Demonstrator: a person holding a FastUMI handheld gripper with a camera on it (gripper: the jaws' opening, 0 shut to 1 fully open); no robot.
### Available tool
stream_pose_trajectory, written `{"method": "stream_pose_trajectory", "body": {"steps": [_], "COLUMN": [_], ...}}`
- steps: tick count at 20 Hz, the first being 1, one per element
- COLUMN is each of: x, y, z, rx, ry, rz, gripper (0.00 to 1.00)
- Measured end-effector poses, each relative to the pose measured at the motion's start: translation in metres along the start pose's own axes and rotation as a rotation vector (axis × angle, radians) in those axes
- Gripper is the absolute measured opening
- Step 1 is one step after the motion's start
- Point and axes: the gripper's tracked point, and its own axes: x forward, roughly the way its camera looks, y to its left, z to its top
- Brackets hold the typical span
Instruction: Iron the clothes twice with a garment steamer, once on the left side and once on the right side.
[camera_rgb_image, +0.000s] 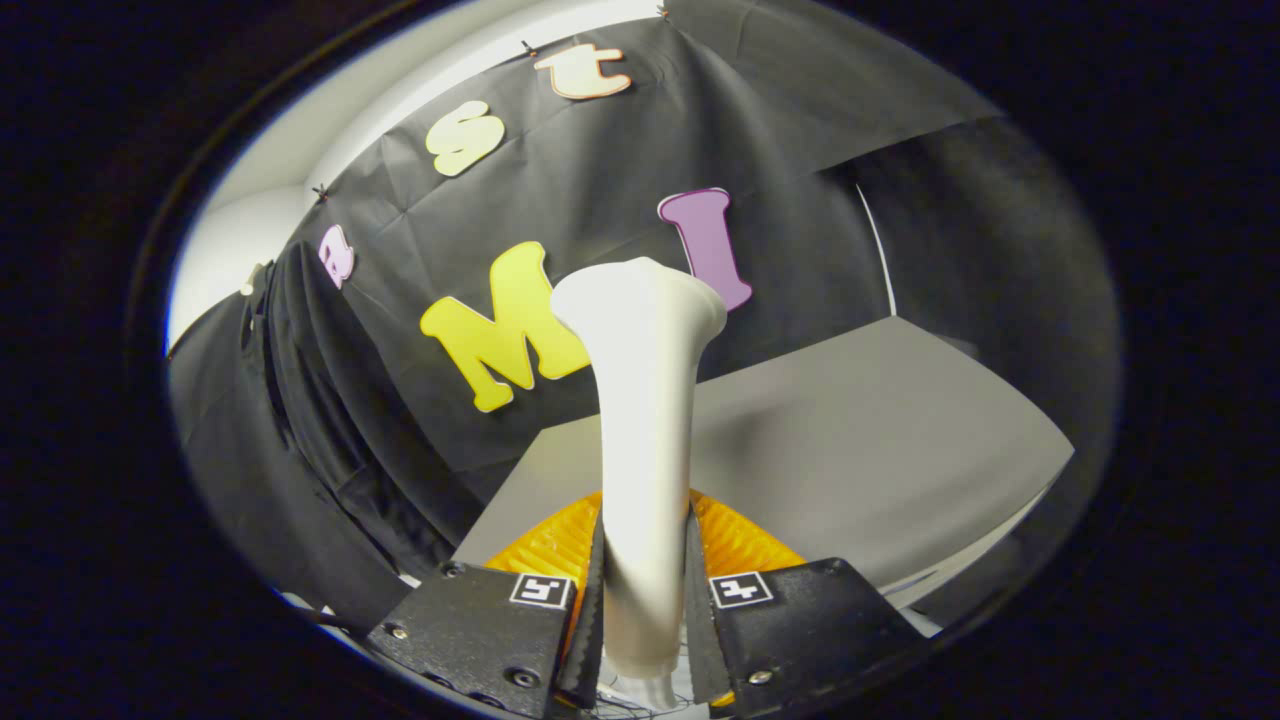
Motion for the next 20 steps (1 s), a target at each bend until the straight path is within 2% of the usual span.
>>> {"method": "stream_pose_trajectory", "body": {"steps": [8,14,20], "x": [-0.076,-0.116,-0.126], "y": [0.100,0.210,0.309], "z": [0.010,0.014,0.024], "rx": [-0.051,-0.085,-0.133], "ry": [-0.110,-0.195,-0.262], "rz": [-0.004,0.080,0.149], "gripper": [0.37,0.37,0.37]}}
